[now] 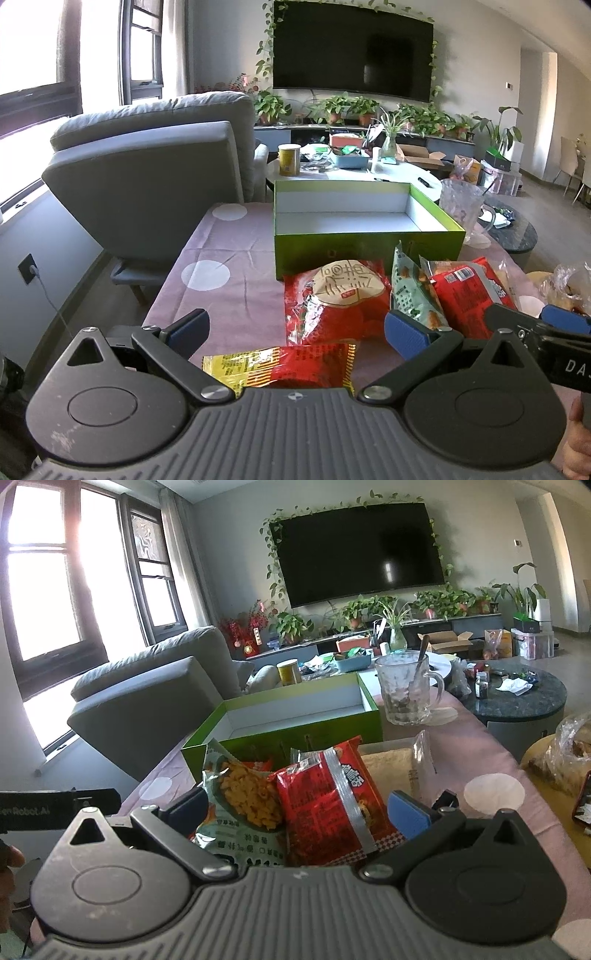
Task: Organize snacks
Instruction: 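Move the left tool toward the yellow-and-red chip bag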
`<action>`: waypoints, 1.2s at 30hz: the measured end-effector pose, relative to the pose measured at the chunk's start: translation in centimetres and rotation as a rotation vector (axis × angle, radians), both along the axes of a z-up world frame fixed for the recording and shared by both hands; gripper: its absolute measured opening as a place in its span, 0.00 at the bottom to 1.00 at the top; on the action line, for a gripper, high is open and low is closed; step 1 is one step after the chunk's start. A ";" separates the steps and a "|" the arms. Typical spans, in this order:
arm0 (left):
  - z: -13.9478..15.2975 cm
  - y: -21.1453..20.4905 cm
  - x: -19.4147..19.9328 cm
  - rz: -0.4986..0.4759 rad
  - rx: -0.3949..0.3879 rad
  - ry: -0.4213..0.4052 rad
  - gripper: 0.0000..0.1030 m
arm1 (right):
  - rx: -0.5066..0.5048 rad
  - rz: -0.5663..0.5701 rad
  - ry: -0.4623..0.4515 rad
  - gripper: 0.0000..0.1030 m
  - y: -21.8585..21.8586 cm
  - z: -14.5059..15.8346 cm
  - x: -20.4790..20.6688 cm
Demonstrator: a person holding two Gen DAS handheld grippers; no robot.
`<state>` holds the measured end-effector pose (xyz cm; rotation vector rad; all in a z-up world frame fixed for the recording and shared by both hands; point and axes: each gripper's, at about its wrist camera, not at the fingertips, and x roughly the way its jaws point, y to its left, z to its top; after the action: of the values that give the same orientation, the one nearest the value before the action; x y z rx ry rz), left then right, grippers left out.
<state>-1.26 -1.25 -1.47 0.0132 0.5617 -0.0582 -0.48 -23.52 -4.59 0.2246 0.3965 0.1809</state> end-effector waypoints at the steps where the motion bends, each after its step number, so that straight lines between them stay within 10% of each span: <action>1: 0.0 0.0 0.0 -0.003 0.001 0.001 0.98 | 0.001 0.003 0.004 0.58 0.0 0.0 -0.1; 36: -1.4 4.5 0.9 0.085 -0.012 0.051 0.93 | -0.040 0.111 0.001 0.58 2.0 1.6 -0.5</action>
<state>-0.38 3.27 -2.83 -0.0235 0.6123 0.0214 -1.00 -21.49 -2.99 0.1634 0.4132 0.2815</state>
